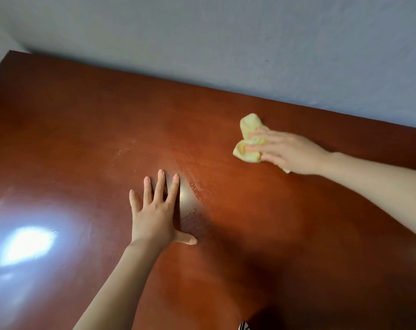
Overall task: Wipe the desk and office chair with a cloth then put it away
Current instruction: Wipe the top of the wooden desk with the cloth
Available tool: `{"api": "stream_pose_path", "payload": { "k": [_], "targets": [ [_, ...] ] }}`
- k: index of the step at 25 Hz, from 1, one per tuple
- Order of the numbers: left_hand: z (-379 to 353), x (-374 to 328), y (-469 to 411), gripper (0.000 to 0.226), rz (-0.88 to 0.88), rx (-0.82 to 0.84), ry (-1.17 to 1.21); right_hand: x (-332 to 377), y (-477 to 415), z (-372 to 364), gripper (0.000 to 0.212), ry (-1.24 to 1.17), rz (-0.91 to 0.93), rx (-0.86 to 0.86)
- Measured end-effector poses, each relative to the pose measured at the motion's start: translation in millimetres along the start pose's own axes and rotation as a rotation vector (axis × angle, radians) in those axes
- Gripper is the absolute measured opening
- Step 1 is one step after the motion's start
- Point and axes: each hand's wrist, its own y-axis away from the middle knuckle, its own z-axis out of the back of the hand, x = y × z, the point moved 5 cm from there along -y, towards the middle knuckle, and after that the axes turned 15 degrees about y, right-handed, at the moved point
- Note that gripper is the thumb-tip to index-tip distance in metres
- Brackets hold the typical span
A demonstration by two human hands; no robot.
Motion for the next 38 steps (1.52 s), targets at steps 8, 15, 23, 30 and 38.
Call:
{"api": "stream_pose_path", "payload": {
  "k": [8,15,23,30,38],
  "targets": [
    [0.1,1.5,-1.9,0.149,-0.024,-0.040,0.015,-26.3,-98.8,11.9,0.043,-0.110,-0.459,-0.119],
    [-0.7,2.9,-2.2,0.149,-0.015,-0.035,0.017,37.6,-133.5,1.1,0.049,0.002,-0.276,-0.038],
    [1.5,1.7,-2.1,0.146,0.002,-0.019,-0.011,129.4,-50.4,-12.9,0.041,-0.068,0.112,-0.091],
    [1.7,2.4,0.1,0.148,0.000,-0.026,-0.018,90.2,19.6,-8.1,0.037,-0.004,0.432,-0.026],
    [0.0,3.5,-1.2,0.148,0.002,-0.034,-0.038,-68.4,22.9,-8.3,0.044,-0.073,-0.282,-0.109]
  ]
}}
